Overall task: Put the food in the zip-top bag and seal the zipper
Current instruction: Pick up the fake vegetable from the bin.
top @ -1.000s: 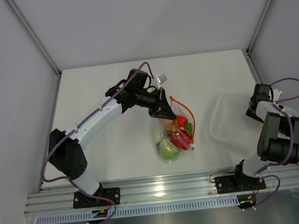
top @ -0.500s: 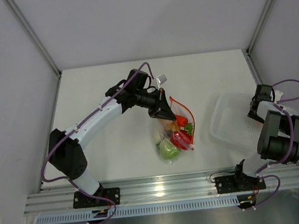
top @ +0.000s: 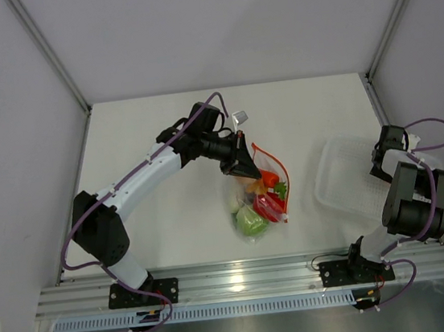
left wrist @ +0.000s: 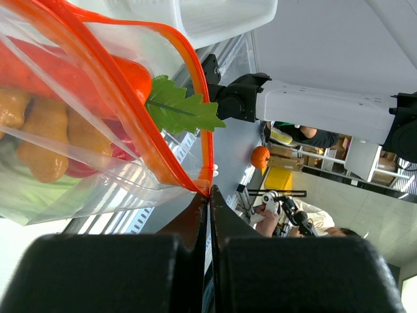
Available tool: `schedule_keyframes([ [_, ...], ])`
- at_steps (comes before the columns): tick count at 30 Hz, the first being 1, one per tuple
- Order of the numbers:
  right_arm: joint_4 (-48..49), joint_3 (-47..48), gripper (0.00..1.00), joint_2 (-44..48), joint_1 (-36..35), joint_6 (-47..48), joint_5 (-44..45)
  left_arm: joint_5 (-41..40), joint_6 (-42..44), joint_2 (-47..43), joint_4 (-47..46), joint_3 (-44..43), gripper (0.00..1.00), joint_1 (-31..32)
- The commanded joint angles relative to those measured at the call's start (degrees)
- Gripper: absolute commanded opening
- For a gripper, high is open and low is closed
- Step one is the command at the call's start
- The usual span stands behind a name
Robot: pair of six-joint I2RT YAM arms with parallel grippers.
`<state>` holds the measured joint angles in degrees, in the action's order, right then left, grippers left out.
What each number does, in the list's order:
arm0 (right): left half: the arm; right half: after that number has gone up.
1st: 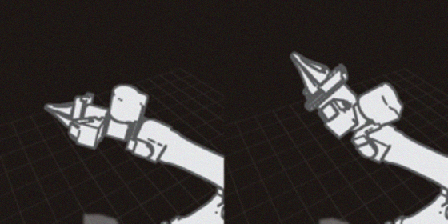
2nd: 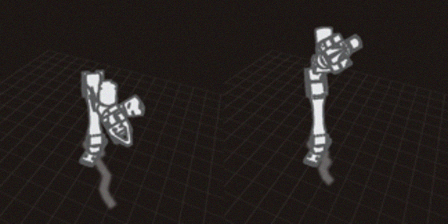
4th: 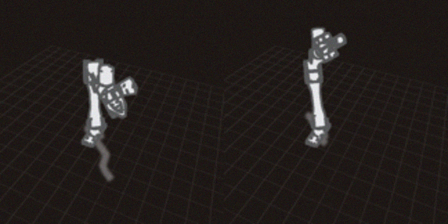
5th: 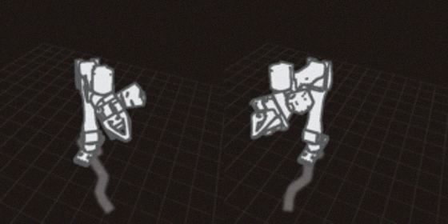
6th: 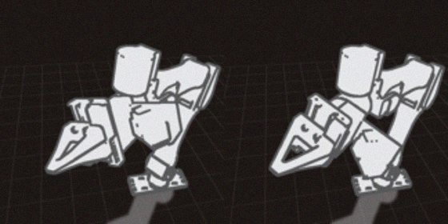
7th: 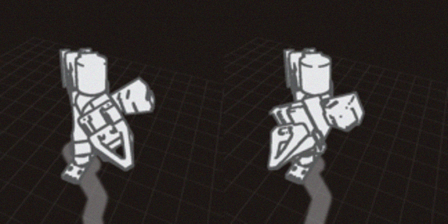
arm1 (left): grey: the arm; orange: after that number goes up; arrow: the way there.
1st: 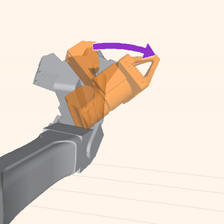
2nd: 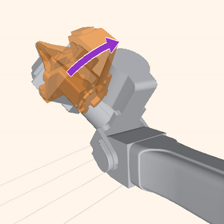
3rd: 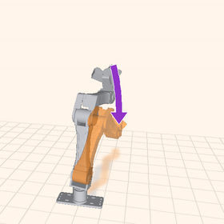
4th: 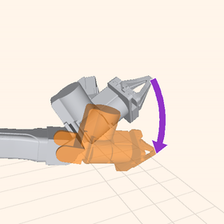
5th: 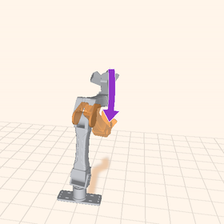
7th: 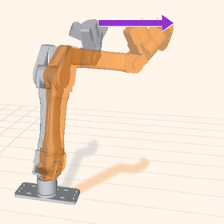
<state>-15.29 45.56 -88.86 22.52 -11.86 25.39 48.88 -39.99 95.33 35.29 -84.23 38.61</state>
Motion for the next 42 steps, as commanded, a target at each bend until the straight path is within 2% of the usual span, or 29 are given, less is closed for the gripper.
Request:
schedule_keyframes([
  [1, 1.14, 0.5, 0.37, 0.61, -0.11, 0.17, -0.34, 1.92, 1.05, -0.49, -0.13, -2.52, 0.01, 0.33],
  [4, 1.23, -0.12, 0.38, 1.32, -1.16, 0.25, 0.63, 1.83, 0.79, -0.58, -0.39, -2.26, 0.01, 0.33],
  [6, 0.79, 0.14, 0.56, 0.88, -1.52, 0.17, 1.94, 1.92, 0.7, -0.67, -0.57, -2.17, 0.01, 0.33],
  [7, 0.7, 0.4, 0.59, 0.45, -1.52, 0.17, 2.21, 1.92, 0.7, -0.58, -0.57, -2.17, 0.0, 0.33],
  [13, 0.44, 2.25, 0.68, 0.53, -1.25, 0.7, 3.62, 1.92, 0.79, -0.32, -0.31, -2.35, 0.01, 0.41],
  [15, 0.79, 2.86, 0.76, 0.01, -1.08, 1.13, 2.66, 2.27, 0.7, -0.14, -0.39, -2.52, 0.01, 0.41],
  [22, 0.43, 5.94, 0.78, -2.1, -1.17, 2.1, 2.04, 2.62, 0.52, 0.65, -0.31, -3.4, 0.01, 0.5],
  [31, 0.52, 7.08, 0.75, -4.39, -1.52, 3.33, 1.95, 2.8, 0.44, 1.26, -0.57, -3.14, 0.01, 0.68],
  [42, 2.8, 6.56, 0.71, -4.83, -2.22, 5.7, 5.8, 2.8, 0.52, 1.26, -0.57, -2.79, 0.01, 1.03],
])
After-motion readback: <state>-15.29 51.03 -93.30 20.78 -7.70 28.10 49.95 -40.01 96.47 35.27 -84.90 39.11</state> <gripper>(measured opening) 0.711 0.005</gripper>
